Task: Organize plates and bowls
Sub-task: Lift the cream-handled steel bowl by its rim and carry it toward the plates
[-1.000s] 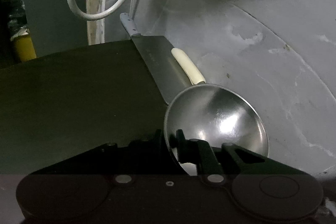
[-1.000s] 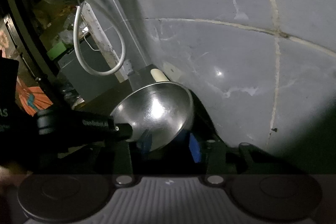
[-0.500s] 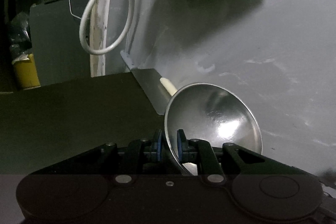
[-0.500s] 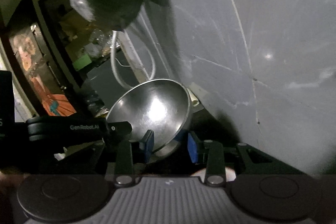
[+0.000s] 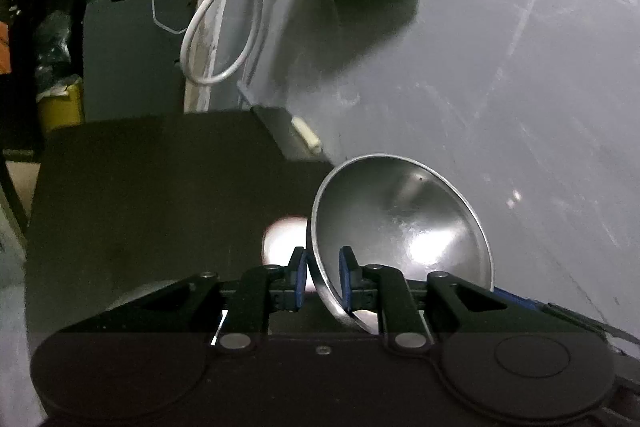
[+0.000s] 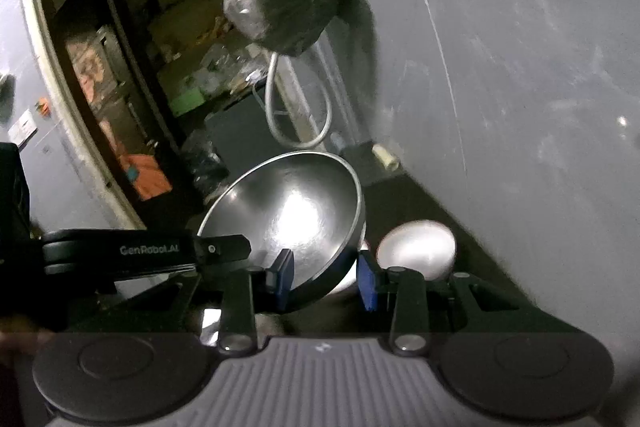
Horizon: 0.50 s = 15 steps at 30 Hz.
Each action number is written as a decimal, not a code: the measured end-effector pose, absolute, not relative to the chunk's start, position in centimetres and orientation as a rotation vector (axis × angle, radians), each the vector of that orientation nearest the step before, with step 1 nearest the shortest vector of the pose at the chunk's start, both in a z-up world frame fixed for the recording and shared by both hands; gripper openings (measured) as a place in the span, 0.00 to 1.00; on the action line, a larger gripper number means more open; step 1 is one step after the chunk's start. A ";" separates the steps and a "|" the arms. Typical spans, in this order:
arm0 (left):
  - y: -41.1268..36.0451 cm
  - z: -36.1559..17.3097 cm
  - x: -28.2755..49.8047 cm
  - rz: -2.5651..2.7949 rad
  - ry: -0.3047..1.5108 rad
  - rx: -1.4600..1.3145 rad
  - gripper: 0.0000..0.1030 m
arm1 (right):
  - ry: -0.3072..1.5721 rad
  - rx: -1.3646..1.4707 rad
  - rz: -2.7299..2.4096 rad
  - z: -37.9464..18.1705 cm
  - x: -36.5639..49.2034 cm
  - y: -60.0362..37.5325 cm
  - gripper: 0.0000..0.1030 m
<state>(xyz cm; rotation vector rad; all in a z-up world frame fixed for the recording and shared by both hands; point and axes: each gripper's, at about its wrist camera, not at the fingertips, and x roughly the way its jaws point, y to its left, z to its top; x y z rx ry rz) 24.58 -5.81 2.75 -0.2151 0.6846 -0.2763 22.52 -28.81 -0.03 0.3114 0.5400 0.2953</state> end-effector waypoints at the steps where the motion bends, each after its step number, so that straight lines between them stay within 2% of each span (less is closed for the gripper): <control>1: -5.7 2.5 23.4 -0.278 0.691 -0.215 0.18 | 0.551 0.304 0.299 -0.1 21.1 -28.7 0.38; 15: -2.2 -0.6 10.4 -0.242 0.797 -0.216 0.18 | 0.747 0.305 0.384 -3.0 10.2 -26.2 0.38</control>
